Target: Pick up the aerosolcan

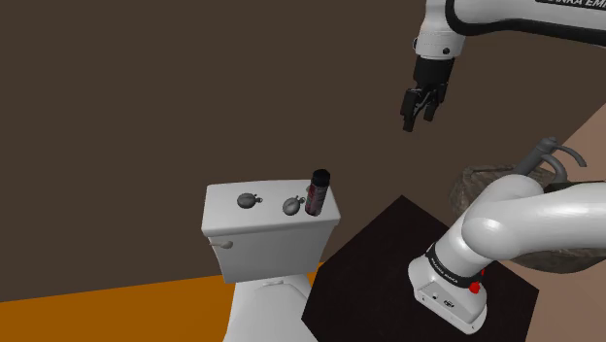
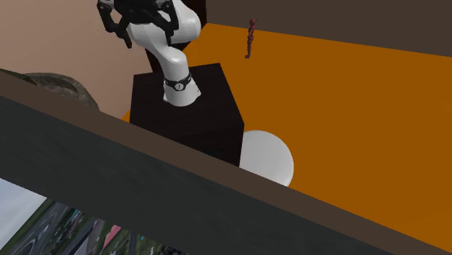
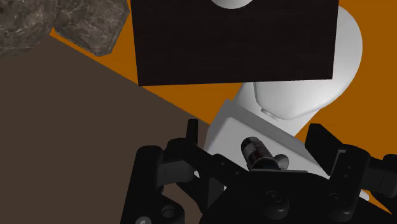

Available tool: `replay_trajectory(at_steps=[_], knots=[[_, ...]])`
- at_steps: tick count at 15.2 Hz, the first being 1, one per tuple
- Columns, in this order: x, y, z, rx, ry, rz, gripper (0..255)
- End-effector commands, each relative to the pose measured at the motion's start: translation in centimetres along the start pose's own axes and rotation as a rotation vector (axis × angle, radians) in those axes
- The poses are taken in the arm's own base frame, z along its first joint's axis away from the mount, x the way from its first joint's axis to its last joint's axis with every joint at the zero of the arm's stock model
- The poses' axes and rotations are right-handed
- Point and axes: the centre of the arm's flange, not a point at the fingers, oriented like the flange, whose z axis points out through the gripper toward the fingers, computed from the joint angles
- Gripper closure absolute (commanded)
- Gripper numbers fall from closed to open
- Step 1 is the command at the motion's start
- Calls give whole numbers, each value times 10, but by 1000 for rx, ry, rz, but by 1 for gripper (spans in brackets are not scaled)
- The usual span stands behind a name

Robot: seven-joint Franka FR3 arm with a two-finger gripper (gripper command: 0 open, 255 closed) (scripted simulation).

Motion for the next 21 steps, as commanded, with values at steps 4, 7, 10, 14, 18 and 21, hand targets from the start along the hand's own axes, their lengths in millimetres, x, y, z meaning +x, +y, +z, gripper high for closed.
replay_trajectory(at_steps=[4, 7, 10, 14, 18, 21], knots=[[15, -13, 31, 13, 31, 21, 0], [32, -26, 61, 27, 61, 41, 0], [49, -39, 91, 40, 92, 62, 0], [74, -56, 129, 57, 133, 89, 0], [102, -73, 166, 75, 173, 117, 0], [123, -86, 192, 88, 204, 137, 0]])
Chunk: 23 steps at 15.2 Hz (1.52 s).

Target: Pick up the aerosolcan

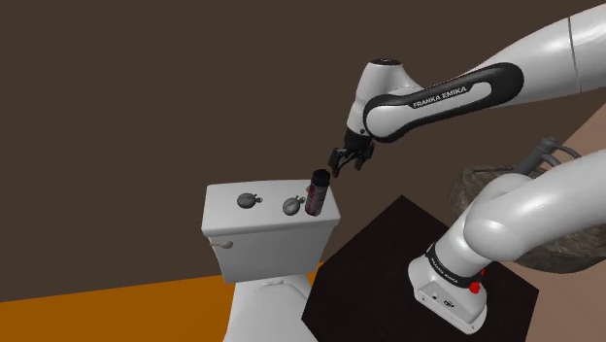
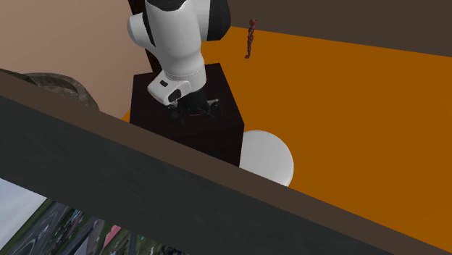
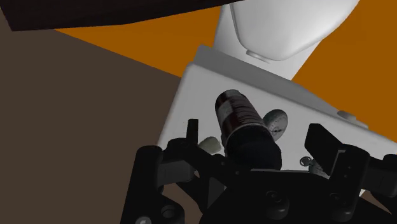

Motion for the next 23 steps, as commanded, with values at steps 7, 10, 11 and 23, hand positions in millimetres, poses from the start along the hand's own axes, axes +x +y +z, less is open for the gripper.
replay_trajectory(at_steps=[7, 10, 11, 23], knots=[[39, -27, 70, 31, 71, 46, 0], [39, -26, 86, 31, 71, 46, 0], [39, -26, 91, 31, 71, 46, 0], [39, -26, 105, 31, 71, 46, 255]])
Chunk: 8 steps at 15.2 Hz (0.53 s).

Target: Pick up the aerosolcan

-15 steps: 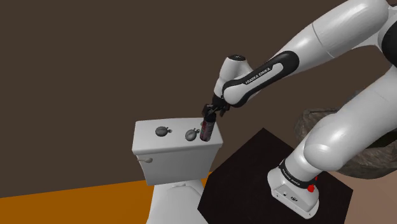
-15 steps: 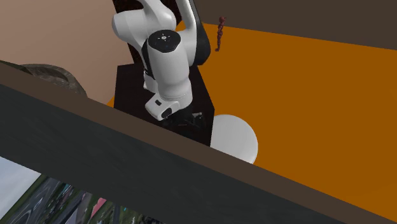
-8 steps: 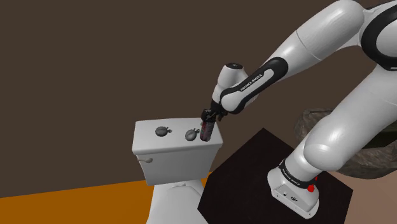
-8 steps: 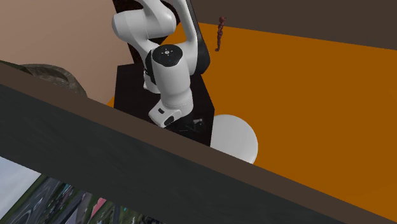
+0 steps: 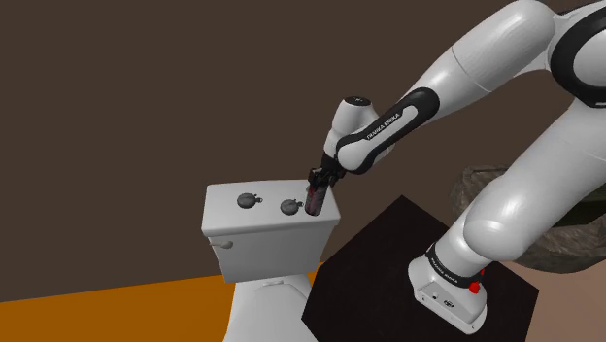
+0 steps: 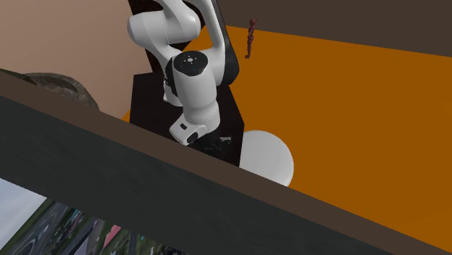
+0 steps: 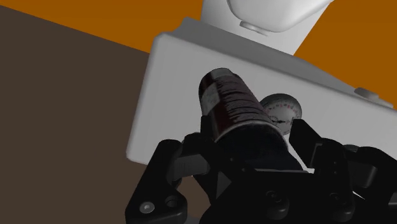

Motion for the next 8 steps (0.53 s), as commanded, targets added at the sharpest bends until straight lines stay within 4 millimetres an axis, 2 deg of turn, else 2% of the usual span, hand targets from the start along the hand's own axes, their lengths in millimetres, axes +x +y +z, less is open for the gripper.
replay_trajectory(at_steps=[1, 2, 8], knots=[[-1, 0, 1, -1, -3, 0, 255], [-1, 1, 1, -1, -3, 0, 255], [2, -1, -30, -1, -3, 0, 255]])
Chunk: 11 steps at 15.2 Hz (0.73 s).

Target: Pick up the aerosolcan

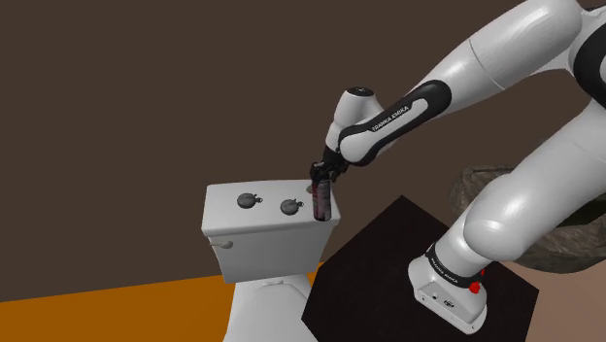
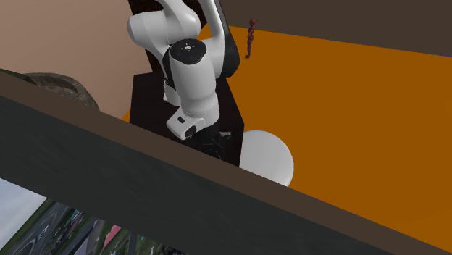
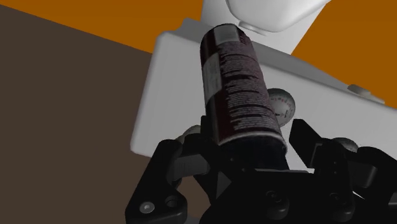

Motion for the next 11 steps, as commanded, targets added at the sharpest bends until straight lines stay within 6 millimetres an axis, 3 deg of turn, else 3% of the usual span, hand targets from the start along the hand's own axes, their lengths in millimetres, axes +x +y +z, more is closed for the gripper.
replay_trajectory(at_steps=[1, 9, 11], knots=[[0, -1, -11, 0, 0, 0, 255], [3, -4, -53, 0, 0, 0, 255], [3, -4, -53, 0, 0, 0, 255]])
